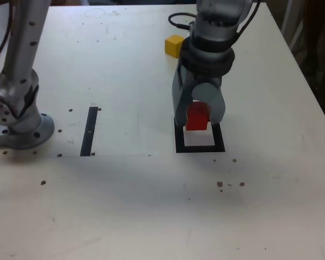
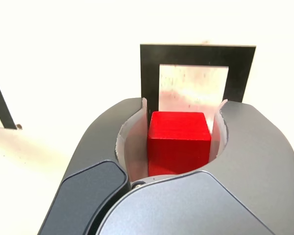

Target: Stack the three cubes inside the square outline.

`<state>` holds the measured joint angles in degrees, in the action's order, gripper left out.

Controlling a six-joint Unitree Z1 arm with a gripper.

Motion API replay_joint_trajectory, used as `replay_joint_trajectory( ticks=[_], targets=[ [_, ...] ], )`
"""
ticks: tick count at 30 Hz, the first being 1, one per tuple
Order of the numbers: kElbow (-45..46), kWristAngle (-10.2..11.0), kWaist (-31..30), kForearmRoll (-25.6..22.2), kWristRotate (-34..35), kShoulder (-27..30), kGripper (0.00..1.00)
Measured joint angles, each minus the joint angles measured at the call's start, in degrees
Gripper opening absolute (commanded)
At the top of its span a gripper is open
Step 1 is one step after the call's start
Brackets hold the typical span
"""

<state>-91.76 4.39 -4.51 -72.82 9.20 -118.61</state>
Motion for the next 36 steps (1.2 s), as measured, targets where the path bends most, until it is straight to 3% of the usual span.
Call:
replay_joint_trajectory(
  ticks=[18,36],
  targets=[
    [4.7,-1.8,2.7,5.8,-1.1,-0.4,0.30],
    [6.0,-1.9,3.2,7.6,-1.1,-0.4,0.46]
  ],
)
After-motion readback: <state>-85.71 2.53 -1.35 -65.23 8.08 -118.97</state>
